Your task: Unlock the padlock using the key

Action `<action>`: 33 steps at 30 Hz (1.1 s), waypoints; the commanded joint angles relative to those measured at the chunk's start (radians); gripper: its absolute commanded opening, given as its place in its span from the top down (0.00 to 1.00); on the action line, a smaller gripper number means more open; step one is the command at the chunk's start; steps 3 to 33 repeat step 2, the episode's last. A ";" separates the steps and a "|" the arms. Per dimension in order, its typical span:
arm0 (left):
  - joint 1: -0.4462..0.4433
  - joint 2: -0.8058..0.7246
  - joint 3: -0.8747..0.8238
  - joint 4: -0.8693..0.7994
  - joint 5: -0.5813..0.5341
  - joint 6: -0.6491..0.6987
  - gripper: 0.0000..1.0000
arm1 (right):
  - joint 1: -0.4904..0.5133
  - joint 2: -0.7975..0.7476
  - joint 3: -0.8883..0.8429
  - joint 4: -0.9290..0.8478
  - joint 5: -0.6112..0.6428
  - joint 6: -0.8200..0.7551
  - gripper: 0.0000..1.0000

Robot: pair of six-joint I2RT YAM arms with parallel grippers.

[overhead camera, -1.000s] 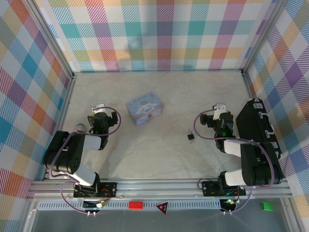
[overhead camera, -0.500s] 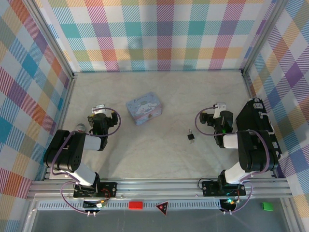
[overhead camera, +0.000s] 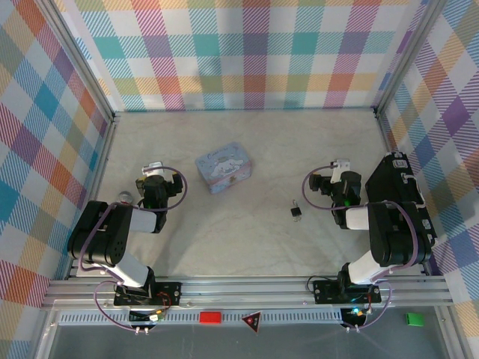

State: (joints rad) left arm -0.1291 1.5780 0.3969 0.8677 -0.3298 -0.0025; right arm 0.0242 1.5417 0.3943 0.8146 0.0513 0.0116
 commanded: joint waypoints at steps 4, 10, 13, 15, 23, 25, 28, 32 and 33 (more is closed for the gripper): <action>0.007 0.003 -0.004 0.034 0.006 0.009 0.00 | -0.007 -0.010 0.012 0.020 -0.006 0.007 0.01; 0.007 0.003 -0.004 0.034 0.006 0.009 0.00 | -0.007 -0.010 0.012 0.020 -0.006 0.007 0.01; 0.007 0.003 -0.004 0.034 0.006 0.009 0.00 | -0.007 -0.010 0.012 0.020 -0.006 0.007 0.01; 0.007 0.003 -0.004 0.034 0.006 0.009 0.00 | -0.007 -0.010 0.012 0.020 -0.006 0.007 0.01; 0.007 0.003 -0.004 0.034 0.006 0.009 0.00 | -0.007 -0.010 0.012 0.020 -0.006 0.007 0.01; 0.007 0.003 -0.004 0.034 0.006 0.009 0.00 | -0.007 -0.010 0.012 0.020 -0.006 0.007 0.01; 0.007 0.003 -0.004 0.034 0.006 0.009 0.00 | -0.007 -0.010 0.012 0.020 -0.006 0.007 0.01; 0.007 0.003 -0.004 0.034 0.006 0.009 0.00 | -0.007 -0.010 0.012 0.020 -0.006 0.007 0.01; 0.007 0.003 -0.004 0.034 0.006 0.009 0.00 | -0.007 -0.010 0.012 0.020 -0.006 0.007 0.01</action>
